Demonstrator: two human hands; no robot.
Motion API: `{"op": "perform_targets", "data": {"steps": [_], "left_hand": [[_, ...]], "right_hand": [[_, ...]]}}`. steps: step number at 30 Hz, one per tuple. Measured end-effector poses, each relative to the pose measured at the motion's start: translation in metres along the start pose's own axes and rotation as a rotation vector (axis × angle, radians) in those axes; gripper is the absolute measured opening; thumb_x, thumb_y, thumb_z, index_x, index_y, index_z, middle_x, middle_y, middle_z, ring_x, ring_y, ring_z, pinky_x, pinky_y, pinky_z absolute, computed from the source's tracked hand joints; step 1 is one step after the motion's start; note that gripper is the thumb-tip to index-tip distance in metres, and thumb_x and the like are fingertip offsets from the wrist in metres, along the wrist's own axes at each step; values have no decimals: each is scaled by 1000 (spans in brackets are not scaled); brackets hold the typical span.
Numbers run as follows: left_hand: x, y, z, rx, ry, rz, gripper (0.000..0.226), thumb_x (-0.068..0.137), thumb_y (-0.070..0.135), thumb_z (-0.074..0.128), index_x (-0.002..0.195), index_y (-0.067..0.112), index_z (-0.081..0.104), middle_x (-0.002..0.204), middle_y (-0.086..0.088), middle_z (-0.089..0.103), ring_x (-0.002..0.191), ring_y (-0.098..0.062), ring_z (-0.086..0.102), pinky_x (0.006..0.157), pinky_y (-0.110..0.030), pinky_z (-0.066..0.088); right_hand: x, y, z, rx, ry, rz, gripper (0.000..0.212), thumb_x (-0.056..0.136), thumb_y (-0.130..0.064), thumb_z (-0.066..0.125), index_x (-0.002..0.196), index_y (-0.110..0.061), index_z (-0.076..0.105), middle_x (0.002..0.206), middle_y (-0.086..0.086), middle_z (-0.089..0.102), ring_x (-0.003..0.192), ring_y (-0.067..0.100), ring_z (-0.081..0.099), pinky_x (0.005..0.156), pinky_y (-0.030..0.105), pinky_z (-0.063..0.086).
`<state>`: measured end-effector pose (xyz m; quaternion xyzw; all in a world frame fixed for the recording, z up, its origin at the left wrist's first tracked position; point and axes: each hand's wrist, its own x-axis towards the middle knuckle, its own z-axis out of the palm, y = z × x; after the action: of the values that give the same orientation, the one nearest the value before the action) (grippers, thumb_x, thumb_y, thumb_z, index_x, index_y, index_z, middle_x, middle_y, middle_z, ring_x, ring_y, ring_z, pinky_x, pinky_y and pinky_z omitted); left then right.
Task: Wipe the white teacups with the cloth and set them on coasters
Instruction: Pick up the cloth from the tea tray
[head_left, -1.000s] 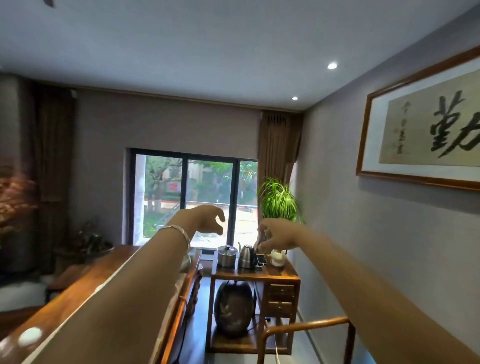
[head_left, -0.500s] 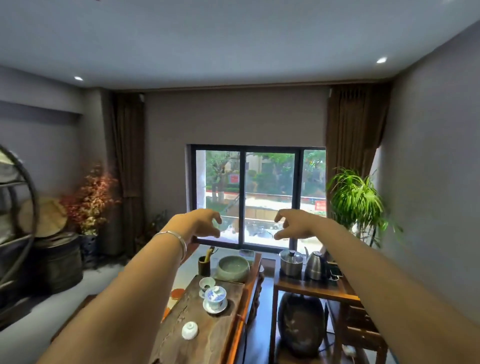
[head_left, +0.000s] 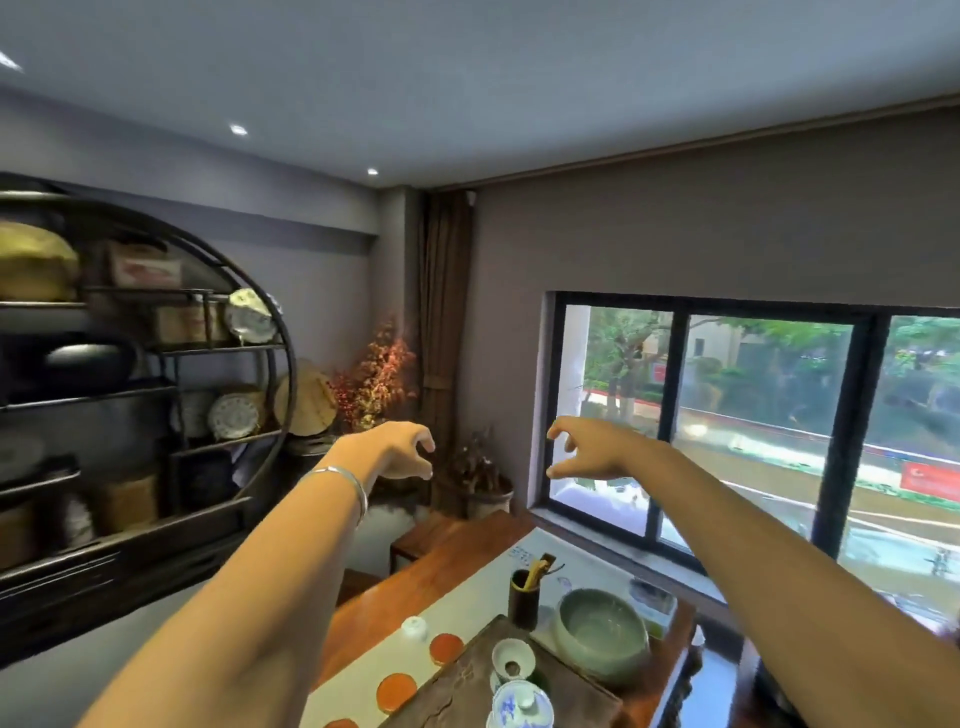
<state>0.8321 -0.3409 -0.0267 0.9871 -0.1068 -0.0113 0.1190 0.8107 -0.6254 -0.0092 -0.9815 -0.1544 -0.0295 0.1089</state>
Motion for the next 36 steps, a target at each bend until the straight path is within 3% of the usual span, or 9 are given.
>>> {"op": "perform_targets", "data": {"steps": [7,15,18,24,31,36], "left_hand": [[34,-33,35,-139,47,-174,47,90,31,63,135,24,49,125,1,63,108,-18,58,83,-26,42],[-35,-114,105,-185,57,-470,44,90,25,63,131,21,51,124,-4,63,110,-21,58,94,-34,47],[-71,-136,135,-211,48,-556,44,88,22,64,131,19,52,124,-6,62,110,-24,58,93,-35,49],[-150,-186,179,-355,115,-723,45,89,27,64,132,23,51,128,-6,62,108,-21,58,87,-29,45],[-246,-221,239,-478,215,-858,48,86,25,70,131,21,53,130,-7,60,110,-20,59,91,-34,52],[-305,-225,284,-516,216,-952,43,85,28,69,126,24,57,123,-6,64,102,-18,60,85,-27,48]], "right_hand": [[109,8,45,59,-95,-239,58,82,-39,67,131,-17,43,130,12,55,112,28,56,86,32,44],[150,-66,138,50,-259,-526,57,83,-43,66,129,-19,43,127,10,57,107,24,56,86,32,45],[143,-98,174,32,-315,-618,58,82,-44,66,130,-22,41,129,8,56,108,23,57,83,30,47],[102,-177,244,46,-341,-800,62,81,-40,66,132,-16,41,132,10,55,115,27,55,92,40,49],[41,-257,331,35,-444,-989,67,82,-41,64,135,-11,36,136,15,49,119,30,51,93,39,46],[9,-294,378,103,-555,-1071,56,82,-35,63,130,-13,42,129,13,54,113,29,54,85,36,47]]}}
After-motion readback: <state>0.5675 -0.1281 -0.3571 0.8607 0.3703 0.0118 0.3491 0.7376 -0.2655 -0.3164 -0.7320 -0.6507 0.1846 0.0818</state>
